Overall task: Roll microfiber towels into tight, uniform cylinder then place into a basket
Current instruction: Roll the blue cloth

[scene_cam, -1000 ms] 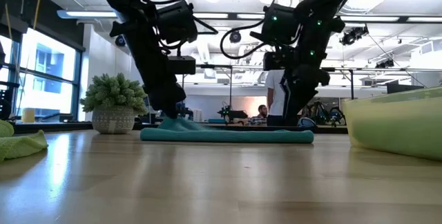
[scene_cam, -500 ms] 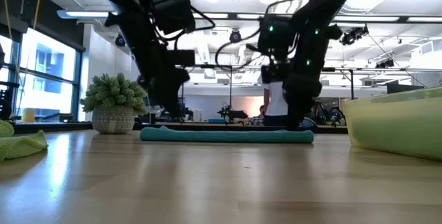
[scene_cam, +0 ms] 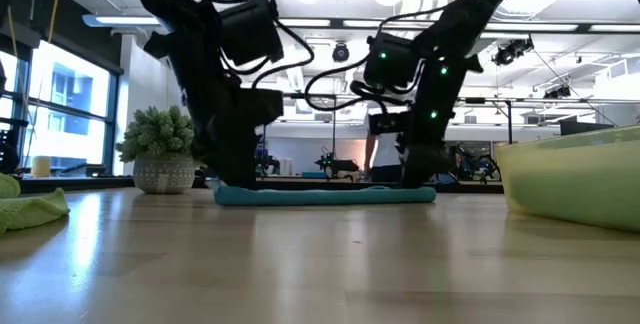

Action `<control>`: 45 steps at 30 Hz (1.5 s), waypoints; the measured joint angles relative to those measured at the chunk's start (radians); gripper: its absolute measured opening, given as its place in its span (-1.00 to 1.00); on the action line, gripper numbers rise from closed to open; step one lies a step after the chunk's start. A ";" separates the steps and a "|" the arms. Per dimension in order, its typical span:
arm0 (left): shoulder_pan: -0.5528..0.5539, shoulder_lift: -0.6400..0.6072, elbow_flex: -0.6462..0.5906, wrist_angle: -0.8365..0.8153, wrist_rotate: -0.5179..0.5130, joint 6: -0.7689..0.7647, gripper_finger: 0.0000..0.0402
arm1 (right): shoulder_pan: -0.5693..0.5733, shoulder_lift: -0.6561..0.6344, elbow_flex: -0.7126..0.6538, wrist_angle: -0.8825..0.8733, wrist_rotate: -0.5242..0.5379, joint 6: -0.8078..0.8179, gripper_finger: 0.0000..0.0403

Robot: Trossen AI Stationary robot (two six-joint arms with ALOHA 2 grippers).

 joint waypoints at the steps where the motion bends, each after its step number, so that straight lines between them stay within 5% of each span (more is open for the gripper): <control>1: -0.015 0.000 -0.001 0.021 0.029 -0.043 -0.41 | -0.008 0.002 -0.001 0.032 0.014 -0.043 -0.42; 8: -0.088 -0.011 0.025 0.176 0.130 -0.127 -0.42 | -0.046 -0.013 0.009 0.141 0.033 -0.153 -0.42; 11: -0.096 -0.026 0.068 0.157 0.074 -0.054 -0.42 | -0.041 -0.058 0.033 0.064 0.014 -0.028 -0.42; 17: -0.072 -0.043 0.102 0.012 -0.062 0.167 -0.42 | -0.001 -0.094 0.027 -0.041 -0.188 0.399 -0.42; 27: 0.002 -0.025 0.048 -0.127 -0.010 0.234 -0.42 | 0.068 -0.081 -0.096 0.094 -0.049 0.591 -0.42; 34: -0.038 -0.020 0.018 -0.037 0.013 0.087 -0.42 | 0.023 -0.053 -0.174 0.268 0.087 0.457 -0.42; 40: -0.087 -0.015 0.015 0.074 0.044 -0.049 -0.42 | -0.039 -0.043 -0.256 0.576 0.060 0.150 -0.42; 45: -0.103 -0.019 0.016 0.150 0.034 -0.009 -0.42 | -0.047 -0.062 -0.223 0.578 0.058 0.005 -0.42</control>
